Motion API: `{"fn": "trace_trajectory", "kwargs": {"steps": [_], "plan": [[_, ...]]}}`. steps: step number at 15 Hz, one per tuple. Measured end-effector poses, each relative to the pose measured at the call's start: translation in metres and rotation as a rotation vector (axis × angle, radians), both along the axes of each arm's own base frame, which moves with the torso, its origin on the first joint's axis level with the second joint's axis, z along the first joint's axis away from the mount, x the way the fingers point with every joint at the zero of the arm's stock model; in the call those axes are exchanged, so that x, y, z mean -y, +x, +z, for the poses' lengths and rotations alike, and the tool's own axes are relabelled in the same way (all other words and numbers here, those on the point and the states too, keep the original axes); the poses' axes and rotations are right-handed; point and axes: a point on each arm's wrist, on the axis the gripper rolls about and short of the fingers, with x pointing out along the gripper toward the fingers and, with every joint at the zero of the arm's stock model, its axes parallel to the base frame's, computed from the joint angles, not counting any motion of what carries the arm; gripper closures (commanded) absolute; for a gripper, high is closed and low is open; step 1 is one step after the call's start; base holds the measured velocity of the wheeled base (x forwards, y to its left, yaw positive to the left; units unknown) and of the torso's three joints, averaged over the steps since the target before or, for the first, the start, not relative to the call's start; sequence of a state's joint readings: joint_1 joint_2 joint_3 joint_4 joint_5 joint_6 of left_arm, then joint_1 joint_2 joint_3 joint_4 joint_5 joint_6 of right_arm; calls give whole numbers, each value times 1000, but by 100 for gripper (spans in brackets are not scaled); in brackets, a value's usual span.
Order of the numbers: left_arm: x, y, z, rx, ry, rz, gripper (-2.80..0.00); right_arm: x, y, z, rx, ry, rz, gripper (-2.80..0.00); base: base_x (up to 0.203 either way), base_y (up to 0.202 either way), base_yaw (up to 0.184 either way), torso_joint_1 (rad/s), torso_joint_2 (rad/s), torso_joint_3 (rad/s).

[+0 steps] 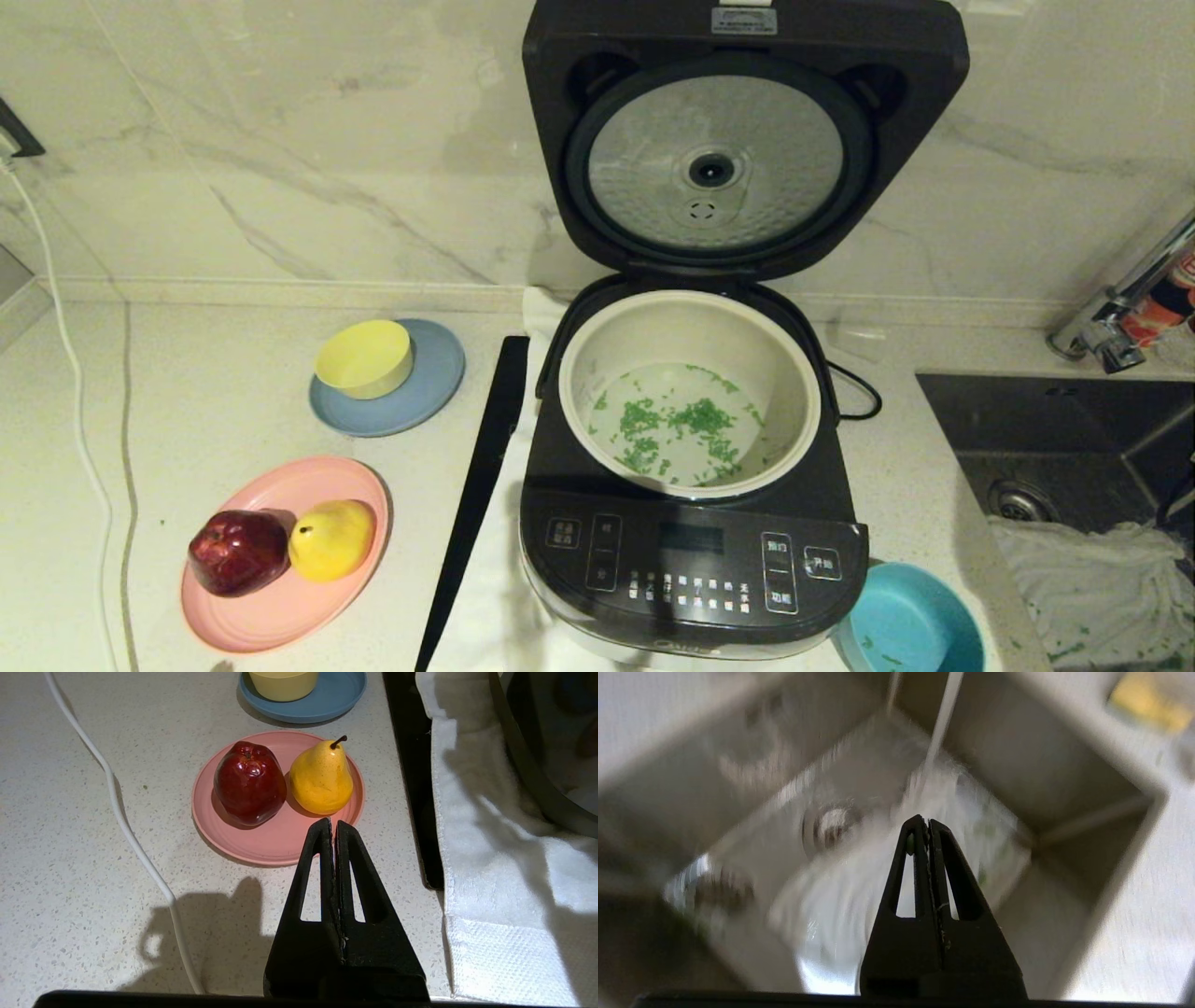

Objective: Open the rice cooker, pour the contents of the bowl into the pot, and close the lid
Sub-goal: Turn off the tap

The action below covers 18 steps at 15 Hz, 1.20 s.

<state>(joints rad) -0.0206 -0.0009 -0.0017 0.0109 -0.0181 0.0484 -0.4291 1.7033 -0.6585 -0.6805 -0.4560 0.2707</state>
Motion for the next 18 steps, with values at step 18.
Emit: {"fn": "trace_trajectory", "kwargs": {"steps": [18], "plan": [[0,0,0,0,0,0,0,27,86,-50,37,-261,-38,0,0,0,0,0,0,0]]}}
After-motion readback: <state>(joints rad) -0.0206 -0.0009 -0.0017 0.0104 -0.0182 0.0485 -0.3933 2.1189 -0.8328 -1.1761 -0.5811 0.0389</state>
